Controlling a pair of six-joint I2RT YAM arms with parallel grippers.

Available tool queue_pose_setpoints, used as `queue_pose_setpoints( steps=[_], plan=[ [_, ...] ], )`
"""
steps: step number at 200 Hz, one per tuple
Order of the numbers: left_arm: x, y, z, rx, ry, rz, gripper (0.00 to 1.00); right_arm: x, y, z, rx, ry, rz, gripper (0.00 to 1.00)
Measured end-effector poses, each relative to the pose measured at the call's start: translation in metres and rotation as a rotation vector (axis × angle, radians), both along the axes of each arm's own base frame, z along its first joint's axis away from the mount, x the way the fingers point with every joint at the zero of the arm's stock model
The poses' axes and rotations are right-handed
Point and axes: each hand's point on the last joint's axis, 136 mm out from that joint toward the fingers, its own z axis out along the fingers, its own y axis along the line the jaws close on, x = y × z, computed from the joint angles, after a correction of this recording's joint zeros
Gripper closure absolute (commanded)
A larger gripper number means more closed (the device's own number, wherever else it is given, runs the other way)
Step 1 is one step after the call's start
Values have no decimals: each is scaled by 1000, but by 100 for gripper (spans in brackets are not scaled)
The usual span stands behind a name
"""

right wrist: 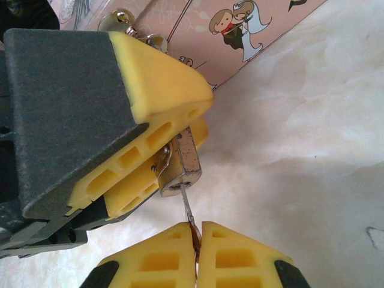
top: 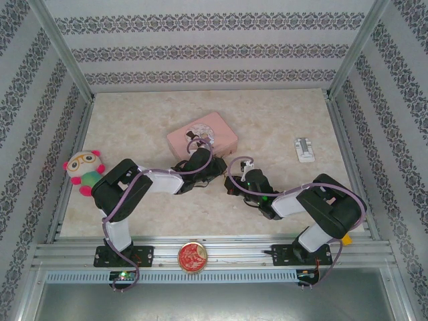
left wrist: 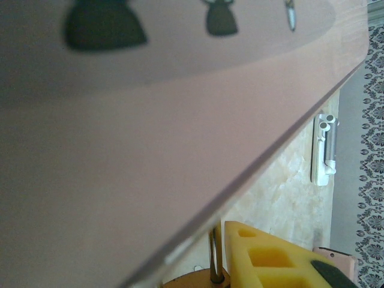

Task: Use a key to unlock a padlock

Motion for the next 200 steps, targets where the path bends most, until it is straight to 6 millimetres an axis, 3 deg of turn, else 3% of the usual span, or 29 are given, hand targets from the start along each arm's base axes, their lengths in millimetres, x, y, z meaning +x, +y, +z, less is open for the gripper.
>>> queue_pose_setpoints(
  steps=[200],
  plan=[
    [4, 0, 2, -31, -34, 2, 89, 5, -1, 1, 41, 24, -11, 100]
  ],
)
